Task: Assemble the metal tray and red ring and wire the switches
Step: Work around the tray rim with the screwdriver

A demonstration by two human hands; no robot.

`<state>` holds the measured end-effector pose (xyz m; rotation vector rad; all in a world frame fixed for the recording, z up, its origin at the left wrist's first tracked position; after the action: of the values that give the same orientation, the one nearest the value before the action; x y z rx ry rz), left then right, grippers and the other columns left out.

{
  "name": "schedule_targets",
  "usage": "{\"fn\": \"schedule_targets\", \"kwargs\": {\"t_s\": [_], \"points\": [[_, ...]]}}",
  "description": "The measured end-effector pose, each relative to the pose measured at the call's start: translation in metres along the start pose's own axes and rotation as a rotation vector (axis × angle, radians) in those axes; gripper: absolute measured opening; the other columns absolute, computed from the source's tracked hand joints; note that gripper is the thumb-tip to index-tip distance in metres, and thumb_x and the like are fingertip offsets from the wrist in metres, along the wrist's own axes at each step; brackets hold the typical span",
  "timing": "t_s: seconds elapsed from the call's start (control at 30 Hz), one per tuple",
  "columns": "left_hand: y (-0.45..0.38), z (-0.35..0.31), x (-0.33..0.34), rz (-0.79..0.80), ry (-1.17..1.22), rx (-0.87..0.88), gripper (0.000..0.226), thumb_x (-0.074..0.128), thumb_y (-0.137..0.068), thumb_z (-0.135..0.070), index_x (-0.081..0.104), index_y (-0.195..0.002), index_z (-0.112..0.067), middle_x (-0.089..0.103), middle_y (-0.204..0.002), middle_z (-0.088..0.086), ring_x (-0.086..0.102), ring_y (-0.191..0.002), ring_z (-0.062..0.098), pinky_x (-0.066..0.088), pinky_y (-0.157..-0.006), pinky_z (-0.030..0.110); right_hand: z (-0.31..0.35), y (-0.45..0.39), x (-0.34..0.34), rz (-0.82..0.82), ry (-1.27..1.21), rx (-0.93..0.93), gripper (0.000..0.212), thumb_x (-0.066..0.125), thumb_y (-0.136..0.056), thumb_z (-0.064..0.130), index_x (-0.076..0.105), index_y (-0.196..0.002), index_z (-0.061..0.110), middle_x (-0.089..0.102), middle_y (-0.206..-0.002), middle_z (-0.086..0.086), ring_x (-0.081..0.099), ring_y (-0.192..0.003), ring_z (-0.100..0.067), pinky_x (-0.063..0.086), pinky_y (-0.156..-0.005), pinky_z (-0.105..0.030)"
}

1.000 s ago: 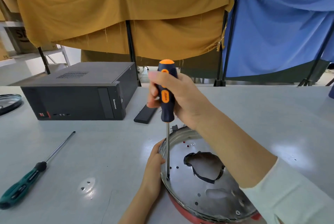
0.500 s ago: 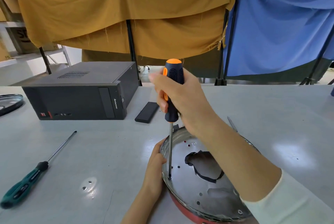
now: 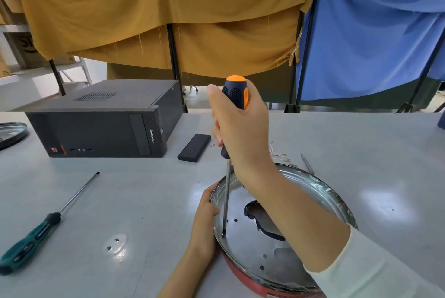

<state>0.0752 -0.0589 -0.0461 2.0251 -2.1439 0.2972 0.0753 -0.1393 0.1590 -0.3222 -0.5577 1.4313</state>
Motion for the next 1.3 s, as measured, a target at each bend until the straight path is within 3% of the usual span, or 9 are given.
{"fn": "schedule_targets", "kwargs": {"t_s": [0.2,0.3,0.4,0.6,0.67,0.87,0.97,1.17,1.3], "points": [[-0.002,-0.001,0.001,-0.004,0.005,-0.031,0.052,0.049,-0.068,-0.026,0.061,-0.118,-0.021,0.07,-0.113,0.001,0.068,-0.101,0.014,0.053,-0.07,0.021,0.004,-0.004,0.019,0.767,-0.265,0.288,0.009,0.056,-0.086,0.022,0.058,-0.081,0.015,0.062,-0.07,0.002,0.06,-0.062,-0.016,0.05,-0.057,-0.027],[-0.004,-0.001,0.0,-0.011,-0.02,-0.043,0.05,0.048,-0.067,-0.022,0.061,-0.114,-0.023,0.069,-0.113,0.001,0.068,-0.093,0.007,0.052,-0.062,0.015,0.005,0.0,0.022,0.882,-0.454,0.373,0.012,0.056,-0.082,0.021,0.047,-0.076,0.014,0.054,-0.061,0.002,0.051,-0.048,-0.013,0.043,-0.048,-0.022],[-0.003,-0.001,-0.001,-0.021,-0.016,-0.039,0.048,0.05,-0.067,-0.023,0.062,-0.114,-0.022,0.069,-0.114,0.003,0.068,-0.094,0.009,0.053,-0.063,0.016,0.0,-0.002,0.025,0.789,-0.408,0.368,0.023,0.052,-0.09,0.016,0.042,-0.07,0.018,0.042,-0.051,0.004,0.034,-0.037,-0.008,0.032,-0.041,-0.02],[-0.002,0.002,-0.001,-0.063,0.027,-0.075,0.042,0.049,-0.067,-0.026,0.065,-0.106,-0.026,0.073,-0.1,0.0,0.071,-0.085,0.011,0.054,-0.059,0.019,-0.002,0.0,0.003,0.081,0.0,0.039,0.02,0.061,-0.089,0.02,0.048,-0.075,0.022,0.049,-0.061,-0.001,0.044,-0.046,-0.009,0.037,-0.044,-0.018],[-0.003,0.001,-0.002,-0.059,0.021,-0.078,0.043,0.053,-0.064,-0.026,0.067,-0.105,-0.026,0.073,-0.102,0.001,0.071,-0.089,0.013,0.054,-0.061,0.021,-0.001,-0.003,0.004,0.213,-0.043,0.102,0.019,0.062,-0.09,0.02,0.049,-0.076,0.017,0.05,-0.062,-0.004,0.044,-0.044,-0.01,0.039,-0.043,-0.02],[-0.001,-0.001,0.001,0.001,0.02,-0.107,0.07,0.062,-0.051,-0.036,0.06,-0.119,-0.019,0.067,-0.119,0.007,0.064,-0.11,0.024,0.05,-0.091,0.04,0.01,0.001,0.026,0.965,-0.365,0.351,0.01,0.052,-0.087,0.015,0.049,-0.078,0.012,0.053,-0.061,0.001,0.048,-0.043,-0.01,0.043,-0.051,-0.025],[-0.001,0.0,0.001,-0.019,0.019,-0.1,0.055,0.053,-0.063,-0.023,0.061,-0.117,-0.019,0.068,-0.117,0.006,0.067,-0.103,0.018,0.053,-0.08,0.03,0.006,0.0,0.029,0.904,-0.335,0.371,0.028,0.05,-0.089,0.014,0.034,-0.067,0.011,0.038,-0.053,0.001,0.035,-0.038,-0.008,0.036,-0.045,-0.022],[-0.001,-0.002,0.004,-0.03,0.037,-0.113,0.058,0.045,-0.063,-0.017,0.06,-0.119,-0.017,0.069,-0.114,0.009,0.067,-0.103,0.024,0.054,-0.077,0.032,0.0,-0.001,0.01,0.211,-0.025,0.141,0.029,0.06,-0.089,0.017,0.044,-0.064,0.02,0.043,-0.048,0.006,0.039,-0.037,-0.007,0.036,-0.04,-0.02],[-0.001,0.0,0.0,-0.053,0.001,-0.093,0.053,0.05,-0.064,-0.02,0.061,-0.115,-0.022,0.07,-0.113,0.003,0.068,-0.101,0.018,0.053,-0.076,0.029,0.002,-0.003,0.014,0.5,0.018,0.22,0.018,0.068,-0.084,0.024,0.055,-0.075,0.015,0.053,-0.058,0.005,0.054,-0.056,-0.016,0.046,-0.051,-0.026]]}}
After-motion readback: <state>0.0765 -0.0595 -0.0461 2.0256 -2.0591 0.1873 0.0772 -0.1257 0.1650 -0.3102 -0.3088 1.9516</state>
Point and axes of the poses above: each hand's wrist, its own y-axis away from the middle knuckle, its own x-axis out of the palm, z = x × y, the point moved 6 cm from there along -y, towards the middle knuckle
